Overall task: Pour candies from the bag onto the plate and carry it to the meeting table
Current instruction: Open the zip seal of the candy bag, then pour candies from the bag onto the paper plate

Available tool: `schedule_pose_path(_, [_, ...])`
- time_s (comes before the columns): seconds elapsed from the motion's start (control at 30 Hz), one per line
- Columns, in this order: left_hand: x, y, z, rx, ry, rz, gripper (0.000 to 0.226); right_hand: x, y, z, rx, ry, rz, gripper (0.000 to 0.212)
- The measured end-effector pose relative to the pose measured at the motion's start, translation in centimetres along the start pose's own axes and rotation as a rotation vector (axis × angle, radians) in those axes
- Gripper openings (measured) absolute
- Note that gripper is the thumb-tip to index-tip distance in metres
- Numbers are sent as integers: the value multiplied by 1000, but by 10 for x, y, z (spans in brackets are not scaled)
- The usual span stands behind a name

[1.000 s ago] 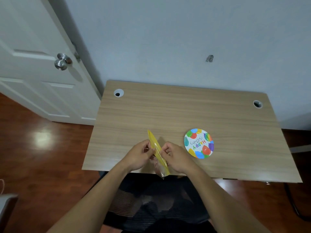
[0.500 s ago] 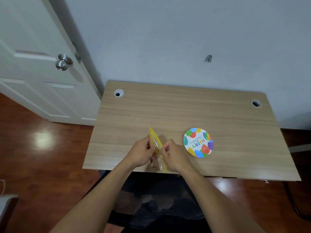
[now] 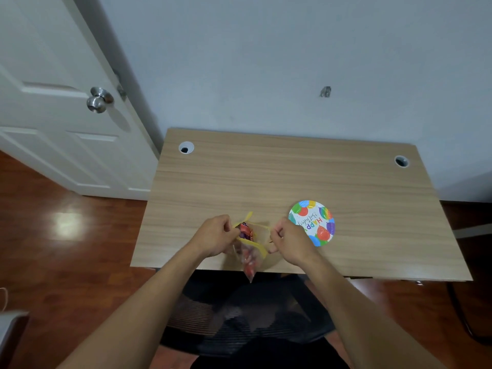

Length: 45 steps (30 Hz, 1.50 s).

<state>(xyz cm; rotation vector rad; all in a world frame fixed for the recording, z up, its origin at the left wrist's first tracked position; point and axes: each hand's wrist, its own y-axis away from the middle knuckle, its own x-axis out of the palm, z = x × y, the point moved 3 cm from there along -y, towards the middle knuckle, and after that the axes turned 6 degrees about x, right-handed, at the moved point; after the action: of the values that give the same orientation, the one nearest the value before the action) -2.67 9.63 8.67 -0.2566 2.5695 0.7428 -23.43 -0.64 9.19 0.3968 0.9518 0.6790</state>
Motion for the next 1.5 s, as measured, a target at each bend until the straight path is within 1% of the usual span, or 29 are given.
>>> schedule_pose_path(0.1, [-17,1,-3,-12,-119,3,33,-13,-3,-10,22,93,-43,15])
schedule_pose_path(0.2, [-28,-3,-3,-42,-158,-7,25,-27,-6,-11,42,147,-89,14])
schedule_pose_path(0.27, [-29,-7,-2,-47,-162,-11,24,-30,-6,-6,16,137,-108,14])
schedule_pose_path(0.33, [-30,-10,0,-39,-157,-8,27,-31,-5,1,-19,67,-102,18])
schedule_pose_path(0.43, [-33,-11,6,-36,-206,63,45,-35,-3,7,-96,6,-87,17])
schedule_pose_path(0.53, [-30,-7,11,-55,-258,193,45,-40,-2,6,-164,36,-89,15])
schedule_pose_path(0.6, [-26,-3,14,-83,-206,280,44,-42,-1,6,-187,44,-76,16])
schedule_pose_path(0.67, [-20,1,14,-102,-64,352,40,-44,2,8,-201,37,-66,16])
schedule_pose_path(0.73, [-14,3,14,-97,137,345,34,-47,5,9,-201,26,-48,16])
schedule_pose_path(0.77, [-10,1,16,-90,235,309,32,-48,6,9,-202,20,-36,16])
schedule_pose_path(0.8, [-6,-1,18,-68,300,257,32,-50,8,8,-205,11,-21,15])
schedule_pose_path(0.83, [-2,-3,22,-22,300,200,36,-53,9,8,-212,-3,-8,15])
schedule_pose_path(0.87, [1,-6,26,51,237,157,45,-55,10,8,-220,-14,2,15])
schedule_pose_path(0.9, [5,-7,29,148,145,142,61,-58,12,8,-231,-23,13,15])
schedule_pose_path(0.93, [9,-10,30,247,57,149,78,-62,14,8,-244,-30,27,14])
schedule_pose_path(0.97, [13,-13,27,343,-9,162,90,-65,16,9,-260,-36,42,14])
schedule_pose_path(1.0, [16,-18,22,435,-56,159,93,-70,18,9,-277,-46,52,15])
schedule_pose_path(1.03, [19,-24,15,521,-78,139,86,-74,19,9,-289,-60,61,15])
schedule_pose_path(1.07, [20,-29,6,582,-91,108,73,-78,20,9,-295,-79,65,15])
schedule_pose_path(1.13, [24,-36,-12,662,-91,56,44,-88,20,3,-294,-123,55,17])
schedule_pose_path(1.17, [26,-37,-20,687,-76,36,35,-92,20,0,-287,-149,43,18])
schedule_pose_path(1.23, [30,-35,-35,664,-3,24,21,-99,17,-10,-255,-231,24,22])
schedule_pose_path(1.3, [35,-32,-50,589,105,57,6,-105,14,-19,-208,-356,14,26])
schedule_pose_path(1.37, [42,-30,-62,527,224,78,17,-112,12,-28,-160,-464,-10,32])
schedule_pose_path(1.4, [43,-28,-68,509,272,70,19,-115,12,-33,-143,-514,-18,37])
schedule_pose_path(1.5, [49,-28,-84,490,318,30,16,-120,5,-57,-45,-754,-32,57])
